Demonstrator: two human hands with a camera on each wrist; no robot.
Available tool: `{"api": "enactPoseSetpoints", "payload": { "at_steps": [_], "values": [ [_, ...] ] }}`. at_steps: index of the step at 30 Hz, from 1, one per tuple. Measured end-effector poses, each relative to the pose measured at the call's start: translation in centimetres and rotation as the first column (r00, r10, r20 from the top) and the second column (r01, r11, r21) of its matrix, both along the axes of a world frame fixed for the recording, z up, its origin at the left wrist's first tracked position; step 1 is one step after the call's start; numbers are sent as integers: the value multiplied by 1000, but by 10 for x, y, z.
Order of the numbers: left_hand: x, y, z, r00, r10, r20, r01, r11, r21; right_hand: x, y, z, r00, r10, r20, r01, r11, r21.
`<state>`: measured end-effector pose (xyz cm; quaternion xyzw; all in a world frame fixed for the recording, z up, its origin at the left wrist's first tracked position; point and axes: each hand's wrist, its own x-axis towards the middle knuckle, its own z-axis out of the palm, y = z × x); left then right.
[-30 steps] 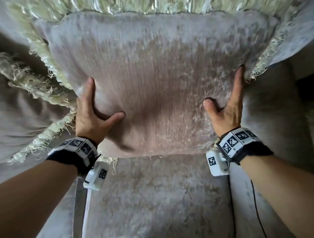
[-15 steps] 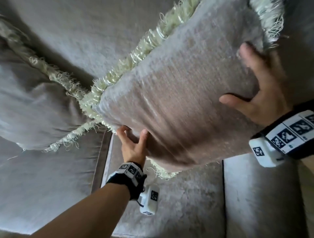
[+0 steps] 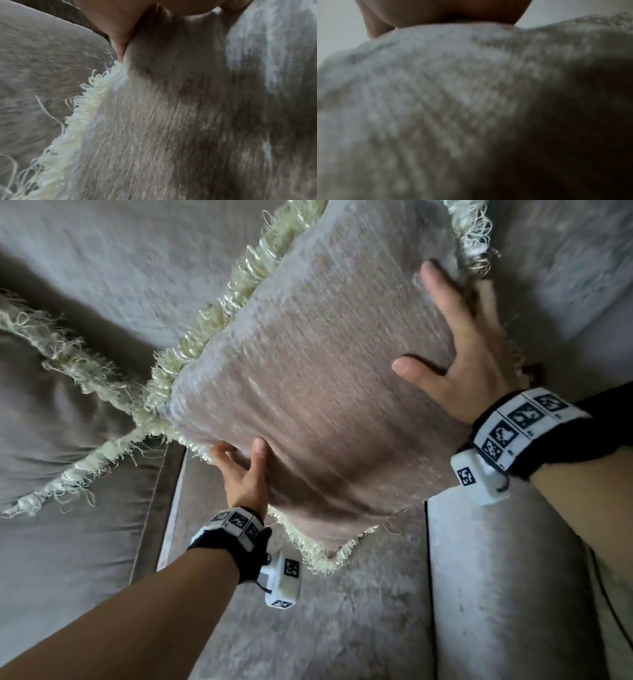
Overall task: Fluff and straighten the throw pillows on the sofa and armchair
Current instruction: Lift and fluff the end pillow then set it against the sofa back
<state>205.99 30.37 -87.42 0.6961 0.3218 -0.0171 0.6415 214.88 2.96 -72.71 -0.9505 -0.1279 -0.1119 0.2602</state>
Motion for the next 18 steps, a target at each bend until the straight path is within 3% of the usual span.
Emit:
{"api": "enactPoseSetpoints", "payload": {
  "at_steps": [6,10,12,15,18],
  "values": [
    [7,-3,-14,1000,20,-11,-19,999,49,8,-2,-10,1000,18,20,-18,1000,-22],
    [-4,2,3,990,46,-132,-5,956,293,-11,0,-1,999,-33,-3,33,999,-10],
    [-8,5,22,995,30,-91,9,914,406,-29,1,4,995,-100,4,100,995,0],
    [-11,13,64,997,-78,-25,80,864,497,-65,5,18,981,-183,-64,183,983,-3],
    [-7,21,115,953,-294,-78,282,756,590,-96,6,35,959,-197,-206,164,972,-168]
  ]
}}
